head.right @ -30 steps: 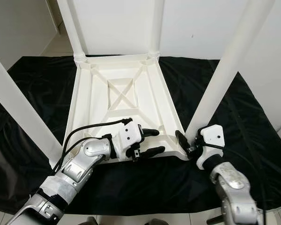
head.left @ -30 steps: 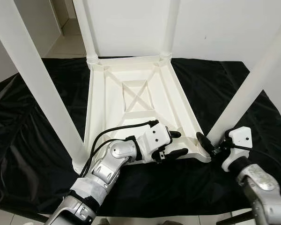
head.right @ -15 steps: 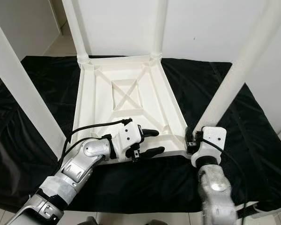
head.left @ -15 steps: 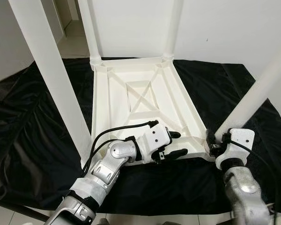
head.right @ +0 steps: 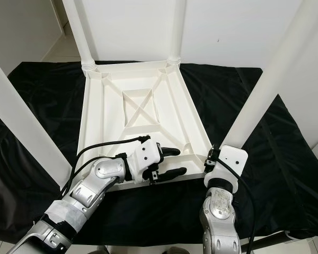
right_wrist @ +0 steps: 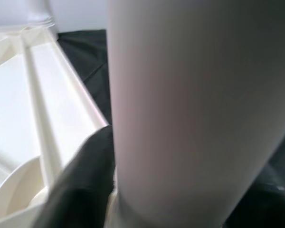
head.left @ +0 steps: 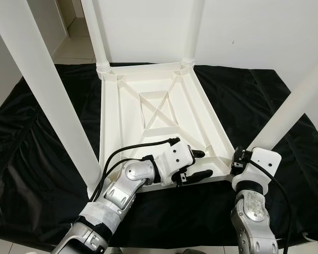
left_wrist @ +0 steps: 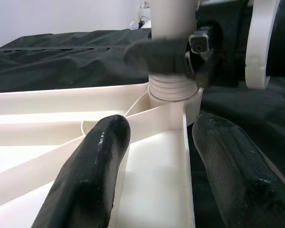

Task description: Building children table

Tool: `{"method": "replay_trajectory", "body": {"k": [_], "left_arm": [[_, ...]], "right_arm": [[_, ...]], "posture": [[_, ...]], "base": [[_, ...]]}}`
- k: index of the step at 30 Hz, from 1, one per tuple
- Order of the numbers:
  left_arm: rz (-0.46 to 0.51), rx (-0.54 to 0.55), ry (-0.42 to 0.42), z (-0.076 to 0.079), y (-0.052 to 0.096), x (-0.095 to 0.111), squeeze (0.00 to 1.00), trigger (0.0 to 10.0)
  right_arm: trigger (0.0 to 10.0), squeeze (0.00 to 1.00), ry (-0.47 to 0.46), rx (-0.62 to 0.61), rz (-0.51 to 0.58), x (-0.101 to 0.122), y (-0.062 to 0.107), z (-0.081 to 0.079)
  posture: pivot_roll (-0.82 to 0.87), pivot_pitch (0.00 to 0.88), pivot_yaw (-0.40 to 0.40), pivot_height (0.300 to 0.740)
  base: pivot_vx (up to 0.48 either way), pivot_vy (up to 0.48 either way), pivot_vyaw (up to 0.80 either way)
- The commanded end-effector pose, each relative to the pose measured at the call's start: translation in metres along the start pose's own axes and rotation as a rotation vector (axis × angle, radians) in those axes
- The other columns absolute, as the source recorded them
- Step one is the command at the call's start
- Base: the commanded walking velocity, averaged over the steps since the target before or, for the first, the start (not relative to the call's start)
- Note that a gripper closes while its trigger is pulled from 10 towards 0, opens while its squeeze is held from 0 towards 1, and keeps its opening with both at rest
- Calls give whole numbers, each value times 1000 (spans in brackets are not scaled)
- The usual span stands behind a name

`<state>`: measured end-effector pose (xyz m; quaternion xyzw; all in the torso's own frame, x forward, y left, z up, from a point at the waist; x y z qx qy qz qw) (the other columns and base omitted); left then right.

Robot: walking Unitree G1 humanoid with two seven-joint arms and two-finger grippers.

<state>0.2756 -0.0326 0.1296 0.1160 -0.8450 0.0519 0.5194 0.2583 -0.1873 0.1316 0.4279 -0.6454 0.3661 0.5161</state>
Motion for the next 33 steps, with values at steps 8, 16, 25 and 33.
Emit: {"method": "replay_trajectory", "body": {"k": [8,16,25,33], "left_arm": [[1,-29,-12,5,-1,0,0,10000],[4,-23,-12,3,-3,1,0,10000],[2,-21,-15,1,-3,0,0,10000],[2,-28,-38,0,-5,2,0,10000]], "right_arm": [[10000,1000,-55,88,-54,-11,10,-4],[10000,0,5,229,-69,-10,13,9],[10000,0,82,432,-69,8,-3,19],[10000,0,170,602,-116,5,-22,13]], "posture": [[-101,0,11,740],[-105,0,13,740],[-108,0,20,740],[-90,0,18,740]], "base": [[0,0,0],[0,0,0],[0,0,0],[0,0,0]]}}
Point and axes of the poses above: a point about 5 cm out from each wrist's last joint towards the gripper, its own y axis pointing back from the gripper into the wrist, its own x axis along the axis of the wrist's last joint, z = x × y, the point moved 4 cm from there along -y, pointing out of the wrist towards the gripper, and after that the axes turned 12 degrees about -y, right-handed, at the moved point
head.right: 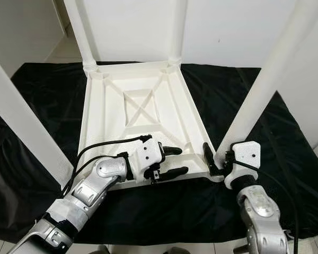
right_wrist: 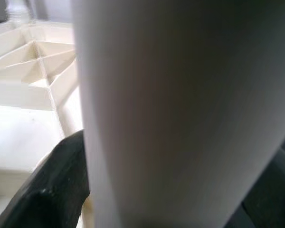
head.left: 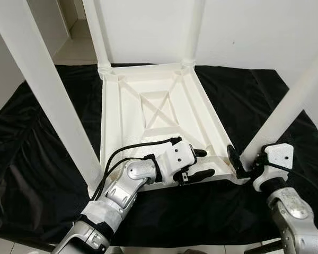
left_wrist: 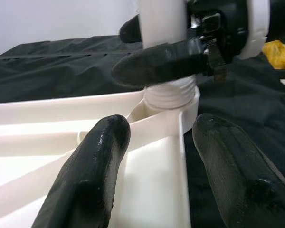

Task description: Building children table

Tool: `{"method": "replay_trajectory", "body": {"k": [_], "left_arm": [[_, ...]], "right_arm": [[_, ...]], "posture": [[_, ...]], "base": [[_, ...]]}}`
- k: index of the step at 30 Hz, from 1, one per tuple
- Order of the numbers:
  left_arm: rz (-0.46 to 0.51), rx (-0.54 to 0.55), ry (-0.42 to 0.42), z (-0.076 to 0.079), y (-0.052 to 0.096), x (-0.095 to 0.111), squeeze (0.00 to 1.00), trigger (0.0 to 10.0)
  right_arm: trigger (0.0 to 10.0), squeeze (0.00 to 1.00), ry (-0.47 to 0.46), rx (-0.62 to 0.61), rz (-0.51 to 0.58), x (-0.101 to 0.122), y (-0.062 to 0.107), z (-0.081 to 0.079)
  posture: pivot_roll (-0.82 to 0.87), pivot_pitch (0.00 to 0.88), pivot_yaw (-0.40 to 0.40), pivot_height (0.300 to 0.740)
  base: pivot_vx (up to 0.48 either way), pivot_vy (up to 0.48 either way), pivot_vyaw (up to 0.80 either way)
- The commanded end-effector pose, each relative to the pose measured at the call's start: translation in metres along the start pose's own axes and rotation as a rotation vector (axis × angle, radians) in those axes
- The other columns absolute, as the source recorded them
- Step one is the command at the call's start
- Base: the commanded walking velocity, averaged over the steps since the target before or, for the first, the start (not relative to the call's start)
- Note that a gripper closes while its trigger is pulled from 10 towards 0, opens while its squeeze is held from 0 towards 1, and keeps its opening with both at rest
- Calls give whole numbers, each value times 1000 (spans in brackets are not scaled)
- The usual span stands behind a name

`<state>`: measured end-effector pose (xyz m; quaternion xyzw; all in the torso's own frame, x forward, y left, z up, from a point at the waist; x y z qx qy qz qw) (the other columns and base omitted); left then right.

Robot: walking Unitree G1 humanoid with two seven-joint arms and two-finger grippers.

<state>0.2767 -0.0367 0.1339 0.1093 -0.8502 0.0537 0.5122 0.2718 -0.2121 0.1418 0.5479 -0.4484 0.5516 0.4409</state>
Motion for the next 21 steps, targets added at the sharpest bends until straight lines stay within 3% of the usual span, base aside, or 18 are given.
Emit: {"method": "replay_trajectory", "body": {"k": [1,2,3,4,17,18,19,21], "left_arm": [[-13,-25,-23,1,-1,-2,0,10000],[-15,-23,-26,0,-1,-2,0,10000],[-17,-22,-29,-1,0,-2,0,10000],[-18,-20,-31,-1,0,-2,0,10000],[-11,-33,-44,4,-2,0,0,10000],[-11,-36,-45,5,-2,-1,0,10000],[-11,-37,-44,5,-2,-1,0,10000],[-11,-38,-44,5,-2,-1,0,10000]], "right_arm": [[10000,0,-11,56,-51,-11,-5,-6],[3333,0,-6,89,-73,-15,-7,-10],[2667,0,-2,114,-85,-18,-8,-12],[0,0,-20,133,-99,-21,-8,-14],[0,0,-71,186,-126,-31,-2,-21],[3294,0,-74,173,-122,-31,-2,-21],[10000,0,-86,148,-110,-29,-2,-20],[10000,0,-87,101,-99,-28,-2,-17]], "posture": [[-84,0,18,740],[-78,0,15,740],[-78,0,15,740],[-75,0,12,740],[-80,0,11,740],[-83,0,13,740],[-85,1,16,740],[-85,3,17,740]], "base": [[0,0,0],[0,0,0],[0,0,0],[0,0,0],[0,0,0],[0,0,0],[0,0,0],[0,0,0]]}}
Point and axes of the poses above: a point about 5 cm out from each wrist's last joint towards the gripper, its own y axis pointing back from the gripper into the wrist, its own x axis along the axis of the wrist's last joint, z = x × y, the point moved 4 cm from there along -y, pointing out of the wrist towards the gripper, and after that the axes turned 12 degrees about -y, right-handed, at the moved point
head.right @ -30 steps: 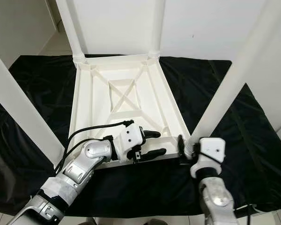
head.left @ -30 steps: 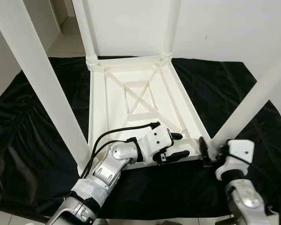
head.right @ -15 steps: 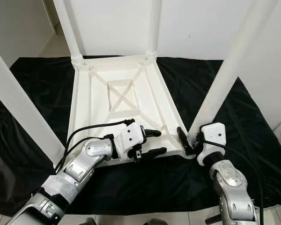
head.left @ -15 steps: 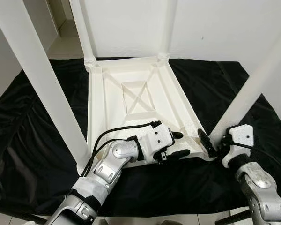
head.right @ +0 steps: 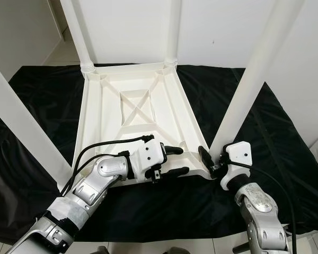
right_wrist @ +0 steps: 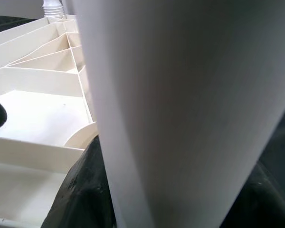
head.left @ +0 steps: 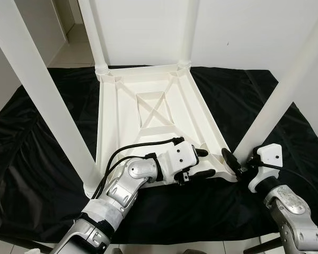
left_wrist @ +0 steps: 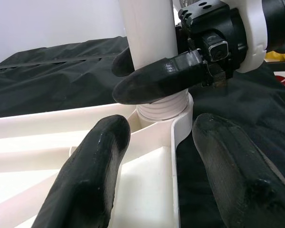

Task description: Building children table

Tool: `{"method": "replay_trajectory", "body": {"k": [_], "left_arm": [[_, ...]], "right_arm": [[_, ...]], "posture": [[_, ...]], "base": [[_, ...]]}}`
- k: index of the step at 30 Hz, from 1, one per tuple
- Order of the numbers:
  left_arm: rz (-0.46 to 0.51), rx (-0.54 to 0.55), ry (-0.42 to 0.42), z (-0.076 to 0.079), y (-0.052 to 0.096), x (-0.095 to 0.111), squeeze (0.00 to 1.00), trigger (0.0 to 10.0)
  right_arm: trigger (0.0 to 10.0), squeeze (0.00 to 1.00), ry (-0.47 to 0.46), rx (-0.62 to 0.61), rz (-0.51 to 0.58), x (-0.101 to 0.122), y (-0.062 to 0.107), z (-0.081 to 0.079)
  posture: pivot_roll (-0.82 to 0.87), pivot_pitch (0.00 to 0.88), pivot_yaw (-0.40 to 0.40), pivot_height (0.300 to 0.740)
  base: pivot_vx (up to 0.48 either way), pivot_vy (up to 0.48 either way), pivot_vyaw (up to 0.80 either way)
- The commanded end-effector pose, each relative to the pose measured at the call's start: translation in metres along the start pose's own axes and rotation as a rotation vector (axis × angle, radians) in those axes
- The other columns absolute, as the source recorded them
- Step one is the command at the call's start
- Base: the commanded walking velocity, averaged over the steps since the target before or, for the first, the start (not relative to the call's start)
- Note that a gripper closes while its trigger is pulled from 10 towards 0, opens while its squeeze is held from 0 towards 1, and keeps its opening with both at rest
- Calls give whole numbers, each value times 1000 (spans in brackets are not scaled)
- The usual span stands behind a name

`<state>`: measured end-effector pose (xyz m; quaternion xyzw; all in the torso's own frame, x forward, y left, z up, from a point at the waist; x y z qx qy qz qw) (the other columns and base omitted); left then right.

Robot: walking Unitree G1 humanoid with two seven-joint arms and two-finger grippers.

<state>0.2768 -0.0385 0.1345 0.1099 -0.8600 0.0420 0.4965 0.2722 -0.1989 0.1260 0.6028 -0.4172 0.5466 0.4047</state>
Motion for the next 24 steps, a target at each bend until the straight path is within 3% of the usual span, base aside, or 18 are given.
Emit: {"method": "replay_trajectory", "body": {"k": [1,4,6,9,13,18,24], "left_arm": [[-2,-22,-5,4,0,-2,0,10000],[2,-21,1,4,0,-1,0,10000],[6,-20,7,3,0,0,0,10000],[7,-20,8,3,0,0,0,10000],[8,-25,4,4,0,0,0,10000],[11,-28,3,5,-2,1,0,10000],[15,-32,2,5,-3,1,0,10000]], "right_arm": [[10000,0,-21,-51,-41,-11,0,-1],[10000,0,-24,-149,-40,-12,-1,7],[10000,0,-44,-318,-34,-13,-1,16],[10000,0,-67,-396,-14,-12,-1,16],[10000,0,-129,-580,35,-13,1,-3],[10000,0,-147,-696,33,-18,2,-16],[10000,0,-146,-696,36,-17,-3,-28]], "posture": [[-85,3,17,740],[-85,6,17,740],[-86,6,18,740],[-88,6,19,740],[-91,2,18,740],[-91,0,15,740],[-91,0,14,740]], "base": [[0,0,0],[0,0,0],[0,0,0],[0,0,0],[0,0,0],[0,0,0],[0,0,0]]}}
Point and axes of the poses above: a point about 5 cm out from each wrist's last joint towards the gripper, its own y axis pointing back from the gripper into the wrist, its own x axis along the axis of the wrist's last joint, z = x × y, the point moved 4 cm from there along -y, pointing out of the wrist towards the gripper, and after that the axes turned 12 degrees about -y, right-handed, at the moved point
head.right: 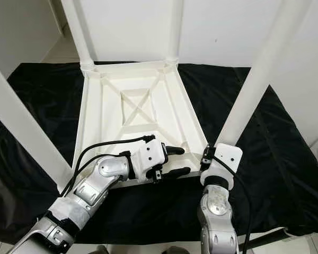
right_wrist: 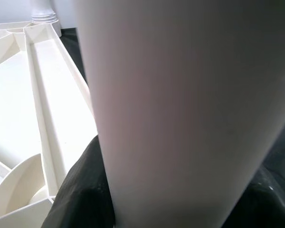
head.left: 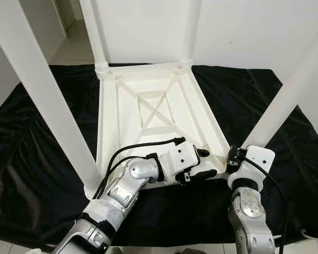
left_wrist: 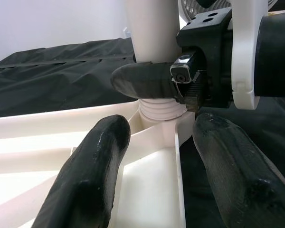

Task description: Building children table

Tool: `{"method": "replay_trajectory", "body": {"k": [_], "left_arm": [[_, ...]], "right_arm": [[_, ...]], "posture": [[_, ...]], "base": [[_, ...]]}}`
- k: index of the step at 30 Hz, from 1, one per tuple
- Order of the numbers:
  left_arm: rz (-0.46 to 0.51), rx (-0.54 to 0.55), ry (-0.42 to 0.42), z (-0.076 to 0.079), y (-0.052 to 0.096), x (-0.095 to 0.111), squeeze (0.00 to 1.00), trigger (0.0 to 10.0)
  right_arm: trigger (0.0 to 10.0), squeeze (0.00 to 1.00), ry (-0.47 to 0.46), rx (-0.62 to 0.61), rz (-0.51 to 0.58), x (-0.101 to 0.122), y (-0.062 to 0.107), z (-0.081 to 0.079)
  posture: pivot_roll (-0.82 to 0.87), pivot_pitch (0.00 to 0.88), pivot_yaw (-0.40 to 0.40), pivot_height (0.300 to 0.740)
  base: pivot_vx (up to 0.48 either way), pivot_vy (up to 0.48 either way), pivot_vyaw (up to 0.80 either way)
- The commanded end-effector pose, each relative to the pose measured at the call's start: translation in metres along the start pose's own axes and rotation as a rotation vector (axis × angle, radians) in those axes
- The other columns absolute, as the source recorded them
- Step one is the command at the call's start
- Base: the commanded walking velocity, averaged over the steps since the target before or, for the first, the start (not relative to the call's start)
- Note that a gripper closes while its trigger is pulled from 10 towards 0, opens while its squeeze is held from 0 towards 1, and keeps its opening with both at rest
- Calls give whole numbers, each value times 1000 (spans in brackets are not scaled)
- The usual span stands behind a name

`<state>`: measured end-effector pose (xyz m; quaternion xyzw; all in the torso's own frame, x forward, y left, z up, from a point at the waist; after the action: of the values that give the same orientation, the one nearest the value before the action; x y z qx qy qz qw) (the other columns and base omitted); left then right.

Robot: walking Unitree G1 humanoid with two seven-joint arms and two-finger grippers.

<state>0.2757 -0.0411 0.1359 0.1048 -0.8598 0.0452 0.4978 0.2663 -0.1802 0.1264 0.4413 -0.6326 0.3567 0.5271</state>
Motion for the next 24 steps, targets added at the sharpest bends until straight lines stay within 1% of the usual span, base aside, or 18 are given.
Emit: {"method": "replay_trajectory", "body": {"k": [1,8,9,10,11,18,20,22,23,24], "left_arm": [[4,-33,-2,5,-1,-1,0,10000],[6,-35,-3,5,-1,-1,0,10000],[6,-36,-3,6,-1,-1,0,10000],[6,-36,-3,6,-1,-1,0,10000],[7,-36,-2,6,-1,-1,0,10000],[9,-35,-2,7,-2,-1,0,10000],[11,-36,0,7,-2,0,0,10000],[11,-36,0,7,-2,0,0,10000],[13,-40,-3,7,-3,0,0,10000],[13,-40,-3,7,-3,0,0,10000]], "right_arm": [[10000,0,12,-11,-69,-16,4,-6],[10000,0,17,23,-61,-14,8,-13],[10000,784,19,22,-57,-13,9,-14],[10000,784,19,22,-57,-13,9,-14],[10000,1000,21,22,-50,-12,10,-15],[10000,1000,-18,110,-9,-2,13,-21],[10000,1000,-11,172,-18,-3,15,-22],[10000,1000,-11,172,-18,-3,15,-22],[10000,0,-11,252,-43,-5,17,-21],[10000,0,-11,252,-43,-5,17,-21]], "posture": [[-90,0,13,740],[-91,0,11,740],[-91,0,10,740],[-91,0,10,740],[-91,0,10,740],[-94,0,7,740],[-97,0,9,740],[-97,0,9,740],[-102,0,12,740],[-102,0,12,740]], "base": [[0,0,0],[0,0,0],[0,0,0],[0,0,0],[0,0,0],[0,0,0],[0,0,0],[0,0,0],[0,0,0],[0,0,0]]}}
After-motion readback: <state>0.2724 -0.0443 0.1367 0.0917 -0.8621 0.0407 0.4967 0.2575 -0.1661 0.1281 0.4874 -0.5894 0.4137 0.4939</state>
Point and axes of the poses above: a point about 5 cm out from each wrist's last joint towards the gripper, its own y axis pointing back from the gripper into the wrist, its own x axis along the axis of the wrist's last joint, z = x × y, the point moved 4 cm from there along -y, pointing out of the wrist towards the gripper, and after that the axes turned 12 degrees about -y, right-handed, at the moved point
